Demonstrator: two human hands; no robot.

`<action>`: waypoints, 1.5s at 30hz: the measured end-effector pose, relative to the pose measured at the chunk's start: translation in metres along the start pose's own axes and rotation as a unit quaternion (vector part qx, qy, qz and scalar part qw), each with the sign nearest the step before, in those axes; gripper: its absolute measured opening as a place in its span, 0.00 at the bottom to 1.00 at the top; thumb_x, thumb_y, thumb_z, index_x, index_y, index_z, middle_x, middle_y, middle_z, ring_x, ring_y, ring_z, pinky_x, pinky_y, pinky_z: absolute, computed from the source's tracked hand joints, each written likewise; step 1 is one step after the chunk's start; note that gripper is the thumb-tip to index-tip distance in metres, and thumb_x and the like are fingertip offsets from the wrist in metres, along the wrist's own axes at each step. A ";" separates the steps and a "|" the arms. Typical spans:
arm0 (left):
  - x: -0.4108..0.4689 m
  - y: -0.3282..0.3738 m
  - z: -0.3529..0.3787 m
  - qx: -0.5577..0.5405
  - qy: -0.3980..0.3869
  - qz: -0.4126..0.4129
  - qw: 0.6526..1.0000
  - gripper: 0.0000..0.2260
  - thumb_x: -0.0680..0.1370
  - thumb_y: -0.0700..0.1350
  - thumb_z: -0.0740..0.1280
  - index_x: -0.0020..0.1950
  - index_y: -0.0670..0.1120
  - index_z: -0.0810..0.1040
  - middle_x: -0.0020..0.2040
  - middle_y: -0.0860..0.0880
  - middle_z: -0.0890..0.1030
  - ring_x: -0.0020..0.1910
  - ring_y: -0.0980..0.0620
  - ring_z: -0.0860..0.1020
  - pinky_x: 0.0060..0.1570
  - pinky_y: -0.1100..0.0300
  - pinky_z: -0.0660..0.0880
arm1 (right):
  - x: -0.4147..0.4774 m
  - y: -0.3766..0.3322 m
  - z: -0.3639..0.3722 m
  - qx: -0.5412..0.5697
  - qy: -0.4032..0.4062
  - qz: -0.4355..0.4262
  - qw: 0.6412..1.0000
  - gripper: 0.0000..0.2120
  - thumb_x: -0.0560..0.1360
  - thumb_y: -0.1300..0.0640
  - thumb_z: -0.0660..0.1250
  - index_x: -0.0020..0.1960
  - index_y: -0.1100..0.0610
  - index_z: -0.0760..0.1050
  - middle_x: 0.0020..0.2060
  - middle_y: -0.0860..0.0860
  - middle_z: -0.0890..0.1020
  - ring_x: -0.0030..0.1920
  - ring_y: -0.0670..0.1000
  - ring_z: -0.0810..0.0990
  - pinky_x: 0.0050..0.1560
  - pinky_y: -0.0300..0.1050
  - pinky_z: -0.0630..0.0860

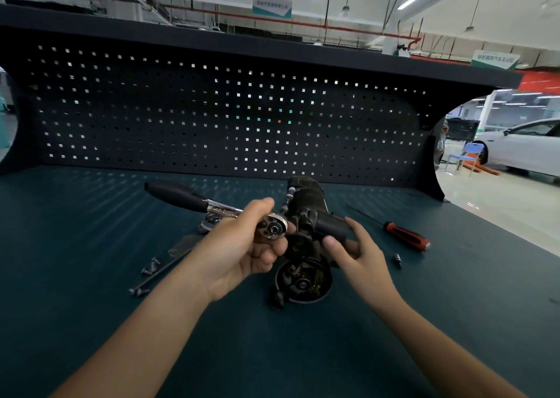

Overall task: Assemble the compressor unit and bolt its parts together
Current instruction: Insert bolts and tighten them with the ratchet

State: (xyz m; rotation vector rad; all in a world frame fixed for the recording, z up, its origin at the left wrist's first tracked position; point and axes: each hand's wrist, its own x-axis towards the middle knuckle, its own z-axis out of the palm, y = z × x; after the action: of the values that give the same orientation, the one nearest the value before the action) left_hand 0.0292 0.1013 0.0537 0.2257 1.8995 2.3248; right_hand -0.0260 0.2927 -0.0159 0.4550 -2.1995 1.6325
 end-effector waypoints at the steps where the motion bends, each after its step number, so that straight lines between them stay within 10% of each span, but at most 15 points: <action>1: 0.000 0.000 0.000 -0.001 -0.002 0.001 1.000 0.20 0.79 0.52 0.57 0.40 0.39 0.79 0.24 0.48 0.73 0.19 0.57 0.67 0.19 0.67 0.66 | -0.001 0.002 0.001 -0.002 0.013 -0.006 1.000 0.26 0.64 0.38 0.65 0.59 0.43 0.67 0.37 0.35 0.83 0.42 0.36 0.81 0.43 0.28 0.74; 16: -0.001 -0.008 -0.004 0.005 -0.012 -0.003 1.000 0.19 0.79 0.52 0.56 0.39 0.41 0.80 0.24 0.48 0.73 0.19 0.57 0.67 0.20 0.67 0.66 | -0.001 0.012 -0.001 -0.058 0.040 -0.048 0.996 0.05 0.76 0.54 0.62 0.50 0.46 0.75 0.35 0.30 0.79 0.39 0.29 0.76 0.39 0.22 0.67; 23: 0.000 -0.009 -0.003 -0.003 -0.005 0.000 1.000 0.20 0.79 0.51 0.56 0.38 0.41 0.80 0.24 0.48 0.73 0.19 0.57 0.67 0.19 0.67 0.65 | -0.006 0.010 0.010 -0.029 0.055 -0.052 0.997 0.28 0.62 0.36 0.64 0.59 0.46 0.69 0.42 0.34 0.80 0.46 0.29 0.77 0.42 0.21 0.69; 32: 0.000 -0.009 -0.003 0.006 -0.014 0.001 1.000 0.20 0.79 0.52 0.56 0.39 0.40 0.80 0.24 0.48 0.73 0.19 0.57 0.67 0.19 0.67 0.66 | -0.002 0.012 0.002 -0.142 0.049 -0.108 0.983 0.20 0.77 0.53 0.61 0.60 0.34 0.57 0.27 0.34 0.76 0.29 0.34 0.74 0.32 0.24 0.67; 39: 0.000 -0.012 0.001 0.011 -0.019 0.006 1.000 0.21 0.79 0.52 0.57 0.35 0.43 0.81 0.24 0.48 0.74 0.19 0.57 0.68 0.20 0.67 0.66 | -0.005 0.015 0.001 -0.145 0.049 -0.103 0.983 0.24 0.76 0.49 0.59 0.70 0.53 0.65 0.26 0.35 0.75 0.29 0.35 0.73 0.33 0.25 0.67; 45: -0.001 -0.013 0.000 0.002 -0.013 0.004 1.000 0.21 0.78 0.52 0.57 0.35 0.43 0.82 0.24 0.48 0.74 0.19 0.57 0.68 0.19 0.67 0.66 | -0.008 0.009 0.002 -0.043 0.046 -0.063 0.996 0.35 0.59 0.35 0.66 0.64 0.34 0.58 0.36 0.35 0.81 0.43 0.35 0.80 0.46 0.26 0.73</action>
State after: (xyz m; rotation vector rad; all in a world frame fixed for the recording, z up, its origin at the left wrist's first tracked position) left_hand 0.0298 0.1039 0.0408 0.2632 1.8950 2.3128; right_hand -0.0231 0.2940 -0.0277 0.4753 -2.1189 1.4577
